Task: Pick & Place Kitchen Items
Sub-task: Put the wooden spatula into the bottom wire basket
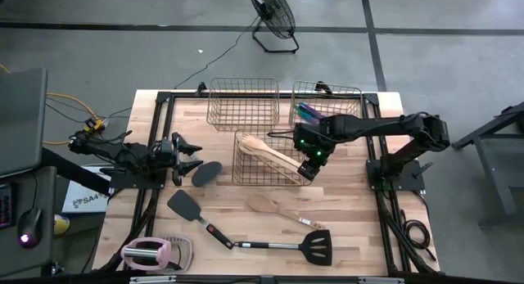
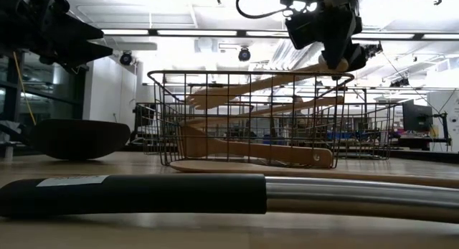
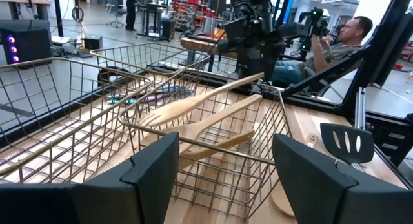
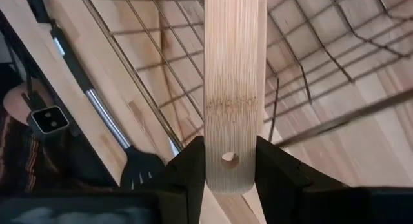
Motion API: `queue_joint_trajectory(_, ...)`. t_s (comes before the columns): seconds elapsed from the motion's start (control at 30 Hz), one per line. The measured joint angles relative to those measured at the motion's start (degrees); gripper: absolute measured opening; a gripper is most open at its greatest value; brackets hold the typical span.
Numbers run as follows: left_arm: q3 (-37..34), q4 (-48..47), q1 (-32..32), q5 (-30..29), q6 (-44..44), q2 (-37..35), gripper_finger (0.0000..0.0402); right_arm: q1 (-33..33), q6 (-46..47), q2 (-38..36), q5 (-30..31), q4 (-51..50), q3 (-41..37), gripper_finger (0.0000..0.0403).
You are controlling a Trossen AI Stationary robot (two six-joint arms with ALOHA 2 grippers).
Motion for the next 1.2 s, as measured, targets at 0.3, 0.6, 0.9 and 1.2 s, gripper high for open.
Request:
queue_joint_trajectory(0.3, 0.0, 0.0, 0.0, 0.0, 0.0, 0.0, 0.0244, 0.0, 0.0, 0.0, 0.2, -1.0, 0.0, 0.0109)
queue_joint_trajectory(0.6, 0.0, -0.2, 0.0, 0.0, 0.0, 0.0, 0.0244, 0.0, 0.0, 0.0, 0.2, -0.9, 0.0, 0.0112)
queue_joint_trajectory(0.9, 0.0, -0.2, 0.0, -0.3, 0.0, 0.0, 0.0244, 0.0, -0.3, 0.0, 0.1, 0.2, 0.0, 0.0114)
queue_joint_trajectory(1.2, 0.0, -0.2, 0.0, -0.2, 0.0, 0.0, 0.0244, 0.0, -1.8, 0.0, -0.5, 1.1, 0.0, 0.0124)
